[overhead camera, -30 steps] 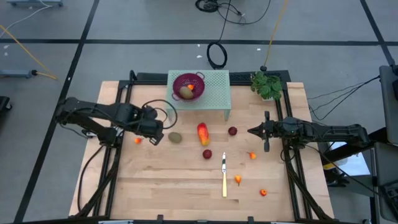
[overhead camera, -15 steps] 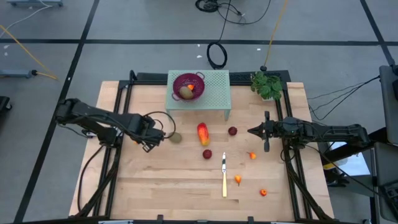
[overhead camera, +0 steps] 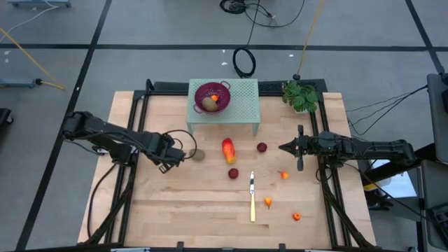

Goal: Pick & Place Fruit
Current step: Put the pear into violet strainer bowl on the shelf

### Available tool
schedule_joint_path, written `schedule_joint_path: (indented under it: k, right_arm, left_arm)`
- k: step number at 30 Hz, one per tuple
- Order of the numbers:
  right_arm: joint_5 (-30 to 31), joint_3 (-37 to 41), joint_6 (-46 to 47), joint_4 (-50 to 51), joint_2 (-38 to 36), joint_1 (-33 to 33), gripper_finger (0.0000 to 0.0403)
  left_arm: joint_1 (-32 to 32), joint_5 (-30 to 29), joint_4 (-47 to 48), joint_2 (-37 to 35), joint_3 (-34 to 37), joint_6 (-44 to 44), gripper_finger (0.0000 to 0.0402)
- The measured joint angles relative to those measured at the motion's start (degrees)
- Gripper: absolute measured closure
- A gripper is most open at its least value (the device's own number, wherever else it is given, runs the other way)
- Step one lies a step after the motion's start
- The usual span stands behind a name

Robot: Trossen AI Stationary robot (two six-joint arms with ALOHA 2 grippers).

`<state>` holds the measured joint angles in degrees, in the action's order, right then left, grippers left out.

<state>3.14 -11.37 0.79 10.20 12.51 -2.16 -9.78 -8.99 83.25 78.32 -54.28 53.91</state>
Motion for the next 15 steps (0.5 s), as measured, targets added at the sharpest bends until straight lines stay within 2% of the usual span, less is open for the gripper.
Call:
schedule_joint_path:
  k: [7,15]
  right_arm:
    - [0.00,0.00,0.23,0.00,-0.01,0.01,0.0399]
    - [0.00,0.00,0.25,0.00,-0.01,-0.01,0.0399]
  left_arm:
    - [0.00,-0.02,-0.65,0.00,3.42,-2.57,0.0190]
    - [0.02,0.63,-1.47,0.00,7.82,-4.95,0.0140]
